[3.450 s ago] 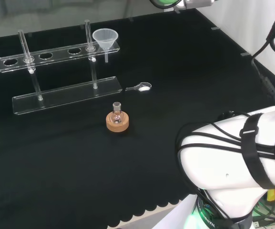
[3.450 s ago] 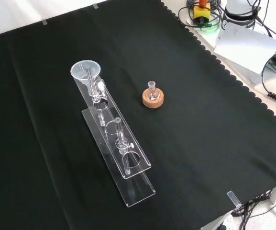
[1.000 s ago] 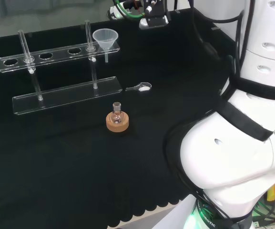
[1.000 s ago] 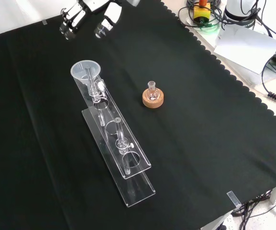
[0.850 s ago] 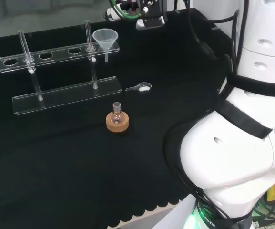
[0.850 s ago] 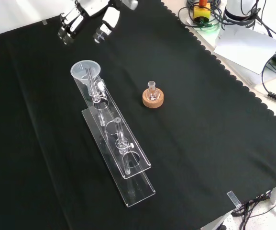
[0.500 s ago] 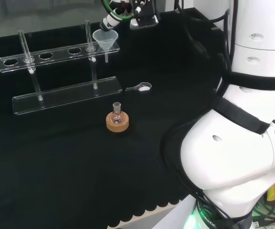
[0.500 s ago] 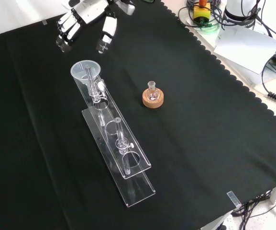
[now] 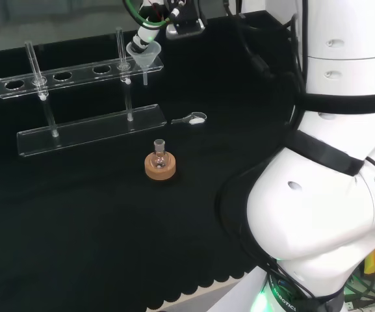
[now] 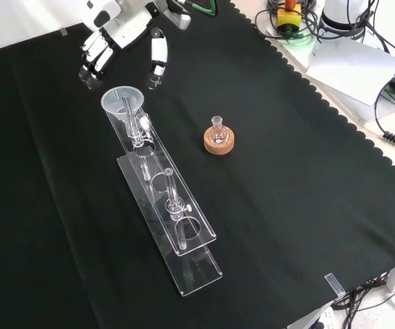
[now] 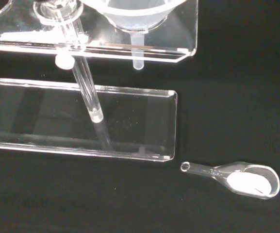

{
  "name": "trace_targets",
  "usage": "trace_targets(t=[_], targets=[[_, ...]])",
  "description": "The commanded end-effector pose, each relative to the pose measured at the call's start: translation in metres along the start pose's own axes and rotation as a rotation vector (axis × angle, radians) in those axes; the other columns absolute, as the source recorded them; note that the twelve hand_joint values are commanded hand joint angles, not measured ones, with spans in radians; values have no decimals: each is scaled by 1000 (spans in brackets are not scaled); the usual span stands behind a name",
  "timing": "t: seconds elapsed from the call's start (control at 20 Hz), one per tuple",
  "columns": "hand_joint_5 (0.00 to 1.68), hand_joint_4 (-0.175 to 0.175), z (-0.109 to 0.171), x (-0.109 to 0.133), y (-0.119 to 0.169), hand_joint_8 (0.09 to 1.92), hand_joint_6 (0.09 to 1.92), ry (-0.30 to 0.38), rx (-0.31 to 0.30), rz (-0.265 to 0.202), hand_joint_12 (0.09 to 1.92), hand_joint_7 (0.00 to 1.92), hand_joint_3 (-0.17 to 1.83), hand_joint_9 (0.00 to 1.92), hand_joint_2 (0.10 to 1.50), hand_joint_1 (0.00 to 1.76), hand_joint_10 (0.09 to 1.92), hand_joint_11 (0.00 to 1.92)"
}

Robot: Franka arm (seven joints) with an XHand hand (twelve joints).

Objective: Pick up the funnel from the transparent funnel stand.

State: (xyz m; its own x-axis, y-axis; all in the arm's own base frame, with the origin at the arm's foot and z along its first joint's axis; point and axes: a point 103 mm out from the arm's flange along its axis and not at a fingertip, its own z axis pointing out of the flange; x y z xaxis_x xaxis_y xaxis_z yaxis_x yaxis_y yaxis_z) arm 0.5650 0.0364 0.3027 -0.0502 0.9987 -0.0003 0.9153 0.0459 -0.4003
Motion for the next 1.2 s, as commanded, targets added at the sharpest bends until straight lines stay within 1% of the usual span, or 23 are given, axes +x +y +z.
trace_targets(t=[0.05,0.3,0.4,0.55,0.7,0.85,0.9,1.05,1.2], targets=[[88,-111,9,12,11,346,87,-18,99,-7,1485,0,453,154,688,662,853,99],[14,-109,13,17,18,198,87,-30,122,-25,1496,0,470,96,657,654,886,96],[3,-107,14,18,20,127,87,-57,118,-28,1498,0,472,59,651,655,900,95],[0,-108,15,18,22,87,87,-64,125,-28,1500,0,472,33,644,666,915,96],[5,-109,17,16,23,87,87,-71,129,-28,1503,4,472,36,643,668,925,100],[19,-110,19,15,24,92,87,-97,133,-31,1504,12,474,51,642,669,934,105],[24,-110,20,15,24,99,87,-115,138,-28,1504,20,474,60,642,670,937,109],[47,-109,22,14,25,241,87,-138,134,-25,1497,3,482,92,638,675,917,133],[59,-108,22,12,26,309,87,-153,135,-23,1492,0,484,108,638,682,914,147]])
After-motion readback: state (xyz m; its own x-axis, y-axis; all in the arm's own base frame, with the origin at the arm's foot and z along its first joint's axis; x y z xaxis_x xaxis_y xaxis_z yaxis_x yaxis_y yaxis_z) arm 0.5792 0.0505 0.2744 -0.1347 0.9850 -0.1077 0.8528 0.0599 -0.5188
